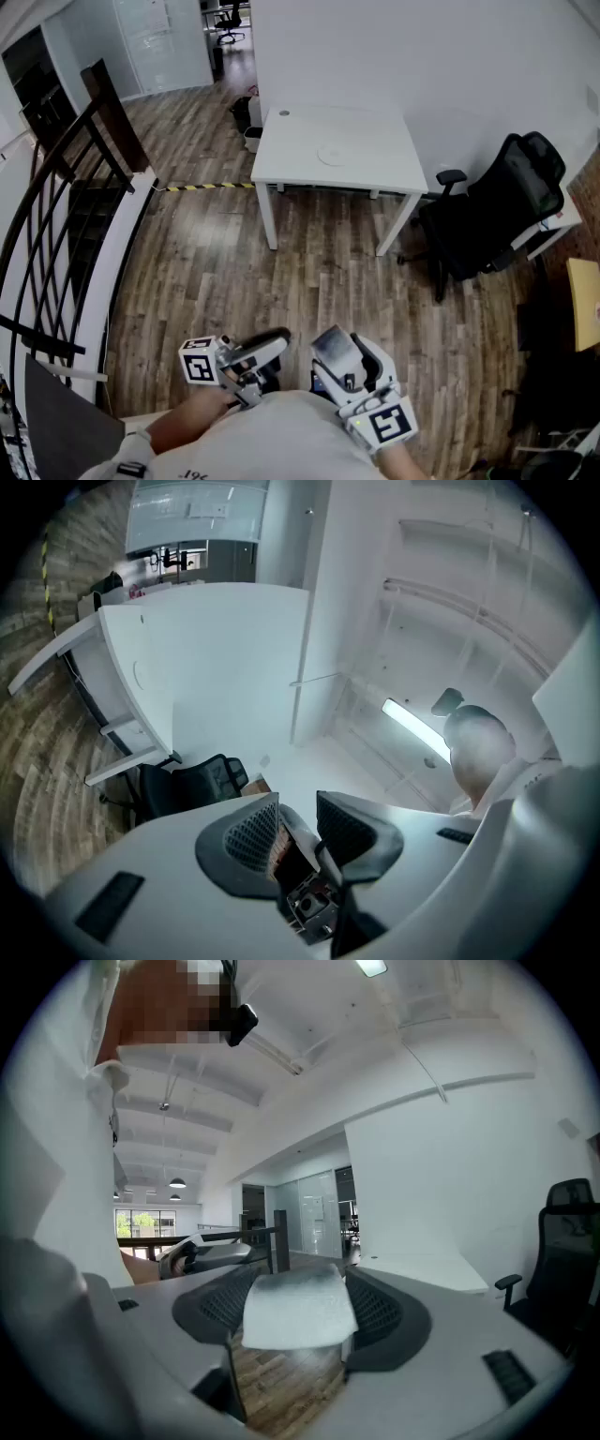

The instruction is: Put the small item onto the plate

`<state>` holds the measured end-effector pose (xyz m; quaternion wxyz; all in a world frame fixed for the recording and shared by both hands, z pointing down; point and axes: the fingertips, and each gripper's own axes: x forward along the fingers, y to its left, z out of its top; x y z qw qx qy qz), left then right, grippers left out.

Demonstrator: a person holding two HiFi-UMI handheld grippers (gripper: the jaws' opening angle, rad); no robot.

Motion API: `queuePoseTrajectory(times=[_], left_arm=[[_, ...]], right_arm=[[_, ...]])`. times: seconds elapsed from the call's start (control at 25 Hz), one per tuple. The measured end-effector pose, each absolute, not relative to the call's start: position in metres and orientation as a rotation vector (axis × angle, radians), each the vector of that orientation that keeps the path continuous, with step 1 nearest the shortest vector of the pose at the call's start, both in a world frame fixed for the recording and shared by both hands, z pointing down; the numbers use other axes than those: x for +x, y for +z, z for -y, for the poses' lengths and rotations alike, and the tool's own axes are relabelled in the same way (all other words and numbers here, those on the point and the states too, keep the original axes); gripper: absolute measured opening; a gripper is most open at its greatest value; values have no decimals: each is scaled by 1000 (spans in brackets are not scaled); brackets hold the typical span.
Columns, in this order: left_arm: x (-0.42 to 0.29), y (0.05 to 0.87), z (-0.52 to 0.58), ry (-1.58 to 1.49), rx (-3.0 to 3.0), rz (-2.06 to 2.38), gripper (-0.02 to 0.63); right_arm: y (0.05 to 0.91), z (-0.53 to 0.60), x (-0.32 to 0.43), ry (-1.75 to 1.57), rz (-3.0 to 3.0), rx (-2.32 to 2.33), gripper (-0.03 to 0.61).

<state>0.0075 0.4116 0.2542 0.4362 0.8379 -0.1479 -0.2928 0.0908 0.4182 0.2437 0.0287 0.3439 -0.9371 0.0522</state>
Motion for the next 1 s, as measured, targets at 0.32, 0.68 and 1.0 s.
queuePoseTrajectory(times=[0.32, 0.68, 1.0], left_arm=[[12, 248, -415, -740, 2115, 376, 123], [0, 245, -416, -752, 2137, 400, 123], [-5, 249, -416, -740, 2156, 410, 123]], right_arm=[[242, -417, 97, 104, 2882, 1048, 317], [231, -406, 94, 78, 2879, 1100, 318], [231, -400, 96, 66, 2869, 1153, 317]])
